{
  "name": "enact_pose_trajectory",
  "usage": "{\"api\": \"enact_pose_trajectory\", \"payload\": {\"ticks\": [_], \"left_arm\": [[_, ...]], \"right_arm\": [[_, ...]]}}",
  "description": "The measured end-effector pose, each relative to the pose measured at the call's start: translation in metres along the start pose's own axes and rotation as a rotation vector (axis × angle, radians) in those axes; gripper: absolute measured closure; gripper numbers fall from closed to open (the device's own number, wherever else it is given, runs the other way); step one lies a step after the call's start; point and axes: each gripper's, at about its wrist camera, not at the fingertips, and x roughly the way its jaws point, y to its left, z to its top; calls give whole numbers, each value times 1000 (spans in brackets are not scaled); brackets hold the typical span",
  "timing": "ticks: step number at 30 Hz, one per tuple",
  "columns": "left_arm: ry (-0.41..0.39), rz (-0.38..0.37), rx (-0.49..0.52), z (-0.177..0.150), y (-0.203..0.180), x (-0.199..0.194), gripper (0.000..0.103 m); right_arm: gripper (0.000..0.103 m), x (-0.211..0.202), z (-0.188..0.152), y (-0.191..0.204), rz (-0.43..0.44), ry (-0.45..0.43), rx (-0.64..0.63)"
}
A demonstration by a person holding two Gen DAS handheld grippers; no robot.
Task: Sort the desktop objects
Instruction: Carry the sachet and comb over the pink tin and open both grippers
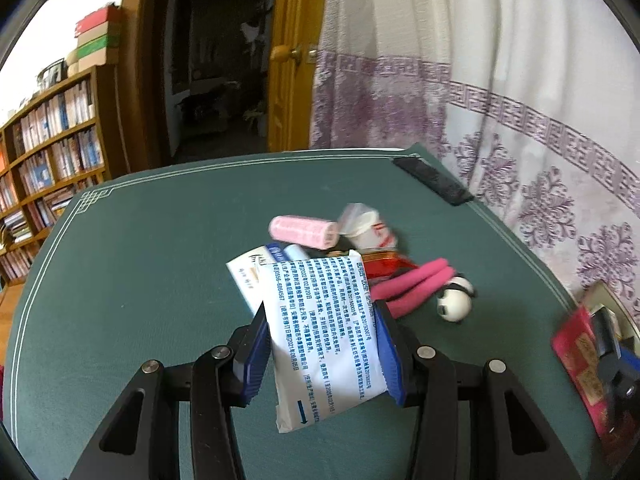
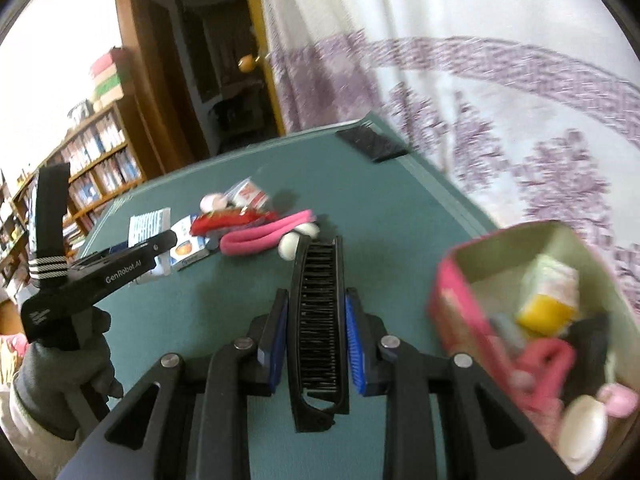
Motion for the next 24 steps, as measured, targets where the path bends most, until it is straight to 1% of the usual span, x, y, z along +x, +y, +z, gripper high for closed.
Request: {"api": "enact_pose_trajectory", "payload": {"ticks": [8,12,15,20,24], "left_arm": [[-11,-67,47,0,-31,-20,53],[-6,-96,73,0,-47,-26,53],[6,-122,94,-2,-61,-27,53],[26,-172,148,-5,-92,-30,53],[33,-209,219,-10,-125,-34,53]], "right_arm": [[74,-44,-12,-70,-158,-40,112],[74,-58,-22,-101,-212,-46,164],[74,-65,-29,-116,-228,-47,187],[74,-69,-36,-126,-236,-47,198],[74,-72,-41,-131,-233,-53,202]]}}
